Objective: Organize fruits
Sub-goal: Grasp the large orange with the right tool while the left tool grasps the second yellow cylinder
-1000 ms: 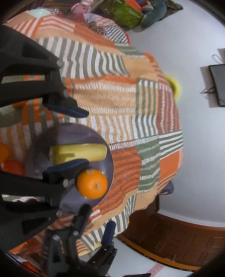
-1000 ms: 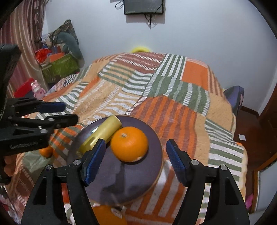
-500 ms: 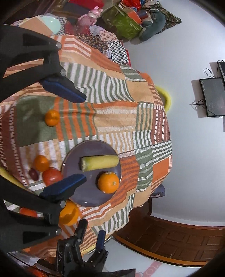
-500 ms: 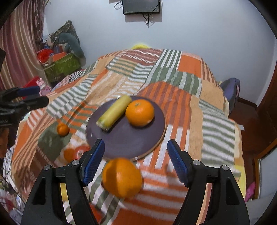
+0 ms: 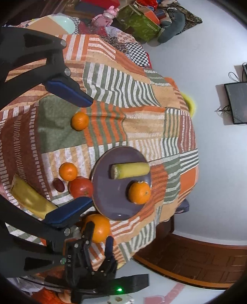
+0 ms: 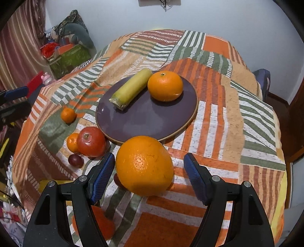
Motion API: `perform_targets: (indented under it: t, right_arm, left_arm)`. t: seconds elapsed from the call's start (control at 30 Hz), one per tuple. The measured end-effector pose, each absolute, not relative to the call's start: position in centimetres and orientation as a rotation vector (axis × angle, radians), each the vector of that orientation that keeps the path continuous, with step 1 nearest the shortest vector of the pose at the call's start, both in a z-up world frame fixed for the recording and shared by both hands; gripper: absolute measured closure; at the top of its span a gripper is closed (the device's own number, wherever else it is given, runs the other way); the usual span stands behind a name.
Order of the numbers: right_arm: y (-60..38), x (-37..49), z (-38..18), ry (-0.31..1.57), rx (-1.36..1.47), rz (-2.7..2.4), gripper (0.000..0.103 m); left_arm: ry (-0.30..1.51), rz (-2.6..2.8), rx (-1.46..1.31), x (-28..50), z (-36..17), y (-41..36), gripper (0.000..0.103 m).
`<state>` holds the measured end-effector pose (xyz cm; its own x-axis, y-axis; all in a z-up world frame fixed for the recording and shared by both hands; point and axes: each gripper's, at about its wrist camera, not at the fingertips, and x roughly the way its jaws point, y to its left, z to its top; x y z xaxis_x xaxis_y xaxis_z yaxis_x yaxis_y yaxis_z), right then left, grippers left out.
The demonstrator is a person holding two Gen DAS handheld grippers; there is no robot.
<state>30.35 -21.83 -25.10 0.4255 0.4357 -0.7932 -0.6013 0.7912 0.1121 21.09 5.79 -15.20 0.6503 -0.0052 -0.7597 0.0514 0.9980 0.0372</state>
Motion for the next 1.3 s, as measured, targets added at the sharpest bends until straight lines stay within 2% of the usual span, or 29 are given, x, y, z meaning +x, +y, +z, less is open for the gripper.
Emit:
perform_targets:
  t: [0.1, 0.73, 0.93, 1.0, 1.13, 1.3]
  right_arm:
    - [-21.5, 30.2, -25.5, 0.948, -0.197, 0.679, 0.041]
    - [-26.7, 27.1, -23.6, 0.904, -0.062, 0.629, 0.043]
    - [-28.8, 24.8, -23.1, 0.892, -0.078, 0.595, 0.043]
    - [-29.2, 24.3, -23.2, 0.900, -0.067, 0.593, 0.043]
    - [-29.9, 23.6, -23.6, 0.914, -0.044, 0.583, 0.042]
    - [-30.1, 23.0, -23.6, 0.913, -0.018, 0.586, 0.043]
  left_arm:
    - [0.898, -0.061, 0.053, 21.2, -16.2, 5.3, 0.007]
    - [1.133, -0.235, 0.065, 18.4, -21.7, 1.1, 0.008]
    - [1.189, -0.262, 0.098, 17.9, -23.7, -0.3, 0.031]
    - [1.207, -0.275, 0.090, 17.9, -24.3, -0.7, 0.042]
    - [1.190, -0.253, 0.103, 17.3, -24.5, -1.3, 0.044]
    - [1.191, -0.241, 0.085, 16.1, -23.9, -0.7, 0.056]
